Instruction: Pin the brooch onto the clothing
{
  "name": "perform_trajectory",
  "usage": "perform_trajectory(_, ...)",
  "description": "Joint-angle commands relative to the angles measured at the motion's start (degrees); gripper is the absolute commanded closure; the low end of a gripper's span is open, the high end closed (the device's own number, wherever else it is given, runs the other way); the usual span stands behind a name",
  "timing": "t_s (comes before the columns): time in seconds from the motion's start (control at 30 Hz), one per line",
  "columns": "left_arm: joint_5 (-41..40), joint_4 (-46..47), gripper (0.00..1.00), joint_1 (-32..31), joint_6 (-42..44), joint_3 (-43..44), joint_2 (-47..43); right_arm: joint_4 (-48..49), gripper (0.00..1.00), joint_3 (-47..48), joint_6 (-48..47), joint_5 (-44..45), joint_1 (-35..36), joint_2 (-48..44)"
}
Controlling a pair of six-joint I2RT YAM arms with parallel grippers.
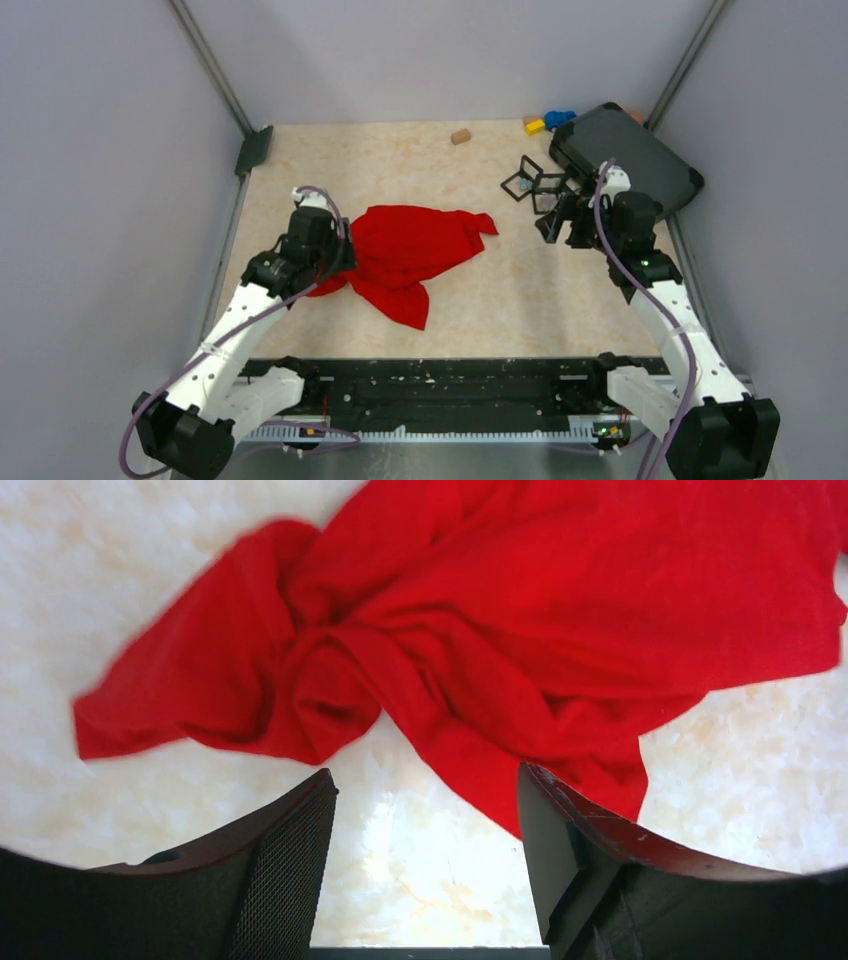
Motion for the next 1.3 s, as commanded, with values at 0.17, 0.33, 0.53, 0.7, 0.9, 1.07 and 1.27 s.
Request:
perform_trajectory(0.17,18.3,8.5,0.30,0.1,-15.1,-14.4,-8.3,6.3,0.12,-4.7,3.1,-0.9,14.2,5.0)
perform_trajectory(0.33,24.0,8.6,0.30,0.1,-19.1,-20.2,-6.5,14.7,0.15,-6.7,7.0,1.3,22.6,11.2)
perform_trajectory(0.53,26.9,16.8,0.33,0.0,-25.6,-28.6,-9.7,23.8,0.22,-4.7,8.1,1.0,25.5,21.3)
perform_trajectory(0.7,27.7,23.7,0.37,0.1,-31.1,-33.9,-9.7,28.4,0.27,-2.5,8.1,1.5,25.6,29.0)
perform_trajectory(0.9,25.6,29.0,0.46,0.1,-33.4,-37.1,-9.9,30.8,0.34,0.7,7.6,0.7,25.5,36.4)
perform_trajectory(1.07,23.9,30.4,0.49,0.1,-34.3,-37.8,-7.6,31.3,0.43,4.1,7.1,-0.4,25.5,41.9)
perform_trajectory(1.27,20.9,36.6,0.58,0.1,-33.4,-38.9,-3.9,32.2,0.51,6.0,7.8,-3.8,25.5,44.8)
